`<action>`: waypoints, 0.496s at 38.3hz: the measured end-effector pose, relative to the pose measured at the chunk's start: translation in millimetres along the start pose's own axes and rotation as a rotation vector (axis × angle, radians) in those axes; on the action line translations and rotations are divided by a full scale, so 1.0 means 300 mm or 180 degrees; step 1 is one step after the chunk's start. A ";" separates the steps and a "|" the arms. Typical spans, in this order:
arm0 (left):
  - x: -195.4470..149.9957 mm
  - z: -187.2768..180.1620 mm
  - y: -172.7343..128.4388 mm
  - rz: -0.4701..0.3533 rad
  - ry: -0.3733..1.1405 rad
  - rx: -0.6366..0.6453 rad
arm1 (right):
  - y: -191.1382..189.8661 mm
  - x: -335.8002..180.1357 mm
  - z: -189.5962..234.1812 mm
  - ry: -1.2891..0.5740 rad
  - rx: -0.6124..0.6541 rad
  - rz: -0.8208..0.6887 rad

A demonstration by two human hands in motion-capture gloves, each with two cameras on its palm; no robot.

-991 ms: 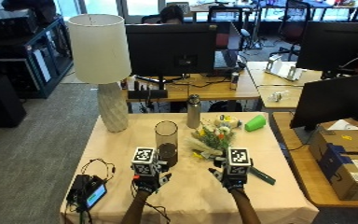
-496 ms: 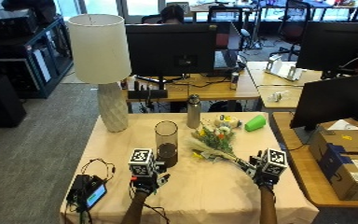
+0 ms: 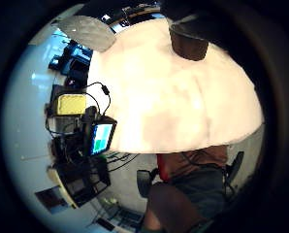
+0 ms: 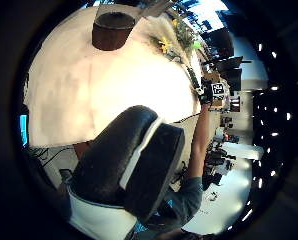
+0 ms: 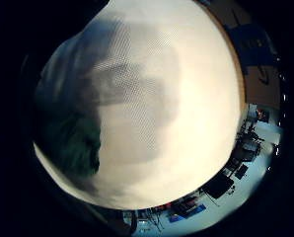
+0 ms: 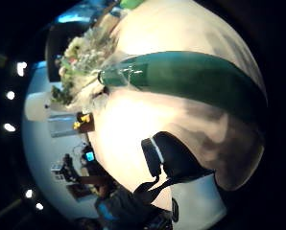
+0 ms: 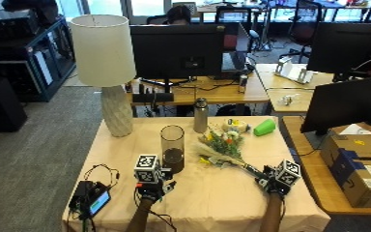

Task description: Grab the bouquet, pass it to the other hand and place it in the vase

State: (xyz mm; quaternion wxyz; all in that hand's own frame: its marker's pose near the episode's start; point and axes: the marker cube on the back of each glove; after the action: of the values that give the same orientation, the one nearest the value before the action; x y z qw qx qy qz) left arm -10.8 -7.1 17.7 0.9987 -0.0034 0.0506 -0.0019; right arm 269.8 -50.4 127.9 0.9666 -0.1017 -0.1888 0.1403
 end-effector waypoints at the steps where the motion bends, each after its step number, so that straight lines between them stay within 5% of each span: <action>1: 0.004 -0.005 0.010 -0.0008 0.0001 -0.0034 | -0.007 0.014 0.001 0.0086 0.0054 0.0089; 11: 0.001 0.022 -0.014 0.0026 0.0032 0.0003 | -0.030 0.004 -0.005 0.0132 0.0197 0.0048; 19: -0.004 0.037 -0.008 0.0021 0.0016 -0.0154 | -0.102 0.010 -0.052 0.0726 0.1046 0.0061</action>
State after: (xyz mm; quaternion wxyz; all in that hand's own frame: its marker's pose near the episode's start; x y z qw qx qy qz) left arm -10.9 -9.5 28.9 0.9982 -0.0273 0.0531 0.0026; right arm 285.7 -80.4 122.2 0.9839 0.0404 -0.0516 0.1660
